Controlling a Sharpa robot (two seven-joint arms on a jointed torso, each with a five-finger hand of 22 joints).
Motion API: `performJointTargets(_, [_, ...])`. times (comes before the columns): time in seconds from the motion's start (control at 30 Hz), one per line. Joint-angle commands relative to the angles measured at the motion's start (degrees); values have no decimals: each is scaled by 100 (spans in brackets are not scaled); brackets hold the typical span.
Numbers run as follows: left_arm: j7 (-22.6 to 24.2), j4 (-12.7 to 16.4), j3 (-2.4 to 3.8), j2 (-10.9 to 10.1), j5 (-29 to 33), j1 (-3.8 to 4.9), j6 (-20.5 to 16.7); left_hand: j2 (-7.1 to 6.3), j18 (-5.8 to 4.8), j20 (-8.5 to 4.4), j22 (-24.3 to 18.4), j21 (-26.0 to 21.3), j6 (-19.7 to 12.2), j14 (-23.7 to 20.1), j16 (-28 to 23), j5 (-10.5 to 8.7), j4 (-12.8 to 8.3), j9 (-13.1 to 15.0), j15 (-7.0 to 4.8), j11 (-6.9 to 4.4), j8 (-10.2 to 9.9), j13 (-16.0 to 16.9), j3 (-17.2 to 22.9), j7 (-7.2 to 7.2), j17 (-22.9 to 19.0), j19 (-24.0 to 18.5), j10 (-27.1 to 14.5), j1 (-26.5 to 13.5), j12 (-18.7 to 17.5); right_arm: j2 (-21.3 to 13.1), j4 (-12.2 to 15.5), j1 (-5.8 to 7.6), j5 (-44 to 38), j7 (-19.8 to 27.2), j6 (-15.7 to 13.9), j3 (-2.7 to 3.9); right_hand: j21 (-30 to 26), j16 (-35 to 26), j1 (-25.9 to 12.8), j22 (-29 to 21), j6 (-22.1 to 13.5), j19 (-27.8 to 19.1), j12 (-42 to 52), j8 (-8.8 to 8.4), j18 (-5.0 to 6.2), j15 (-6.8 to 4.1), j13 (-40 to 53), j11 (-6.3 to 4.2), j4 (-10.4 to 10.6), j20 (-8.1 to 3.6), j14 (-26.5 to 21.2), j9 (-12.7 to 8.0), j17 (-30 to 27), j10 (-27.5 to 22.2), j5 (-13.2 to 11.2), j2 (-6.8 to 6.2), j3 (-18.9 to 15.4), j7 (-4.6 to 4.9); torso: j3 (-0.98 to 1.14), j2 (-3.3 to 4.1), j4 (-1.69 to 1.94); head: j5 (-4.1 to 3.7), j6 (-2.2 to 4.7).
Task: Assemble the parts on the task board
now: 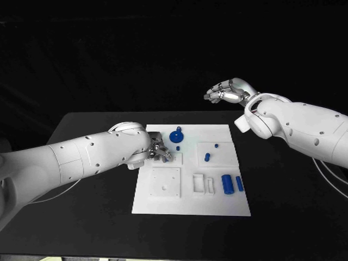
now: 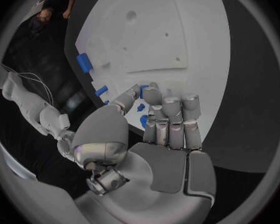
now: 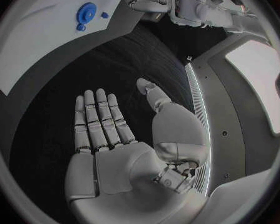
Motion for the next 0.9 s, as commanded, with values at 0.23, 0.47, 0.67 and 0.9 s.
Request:
performJointTargets(0.23, [190,110,5,-40,237,-50,-22,486,-121,-673,5,40,40,68,27,29,-302,-13,-29,1,51,5,245,-15,9,77,64,280,15,13,-14,-18,-41,3,31,3,-23,8,24,9,9,-27,-19,25,33,-4,-9,15,-1,-2,-34,-9,-8,43,21,-19,-36,103,1,-2,-4,17,9])
performJointTargets(0.47, [202,141,25,-65,317,12,62,521,-120,-675,6,40,64,82,31,38,-340,-12,-34,-9,77,5,261,-26,11,84,79,274,15,31,-34,-33,-41,-5,49,2,-25,9,24,11,7,-29,-21,25,34,-3,-10,16,-2,-2,-36,-11,-11,42,24,-21,-37,104,7,-2,3,23,10])
performJointTargets(0.67, [163,137,64,-73,462,113,310,613,-131,-670,9,31,50,75,17,-117,-387,-3,-34,-9,104,2,279,-25,8,76,71,229,1,42,-50,-44,-41,-10,60,1,-26,10,24,12,5,-31,-23,25,34,-3,-10,16,-3,-1,-39,-14,-14,41,28,-20,-37,105,5,3,-8,36,13])
performJointTargets(0.9, [89,67,72,-48,525,194,565,755,-146,-661,15,11,11,36,0,-204,-408,68,-34,-6,147,10,305,-21,8,44,20,163,-6,53,-62,-47,-41,-14,65,0,-28,10,24,14,2,-33,-25,24,35,-2,-11,17,-3,-1,-42,-16,-17,39,32,-20,-38,105,3,3,-13,31,10])
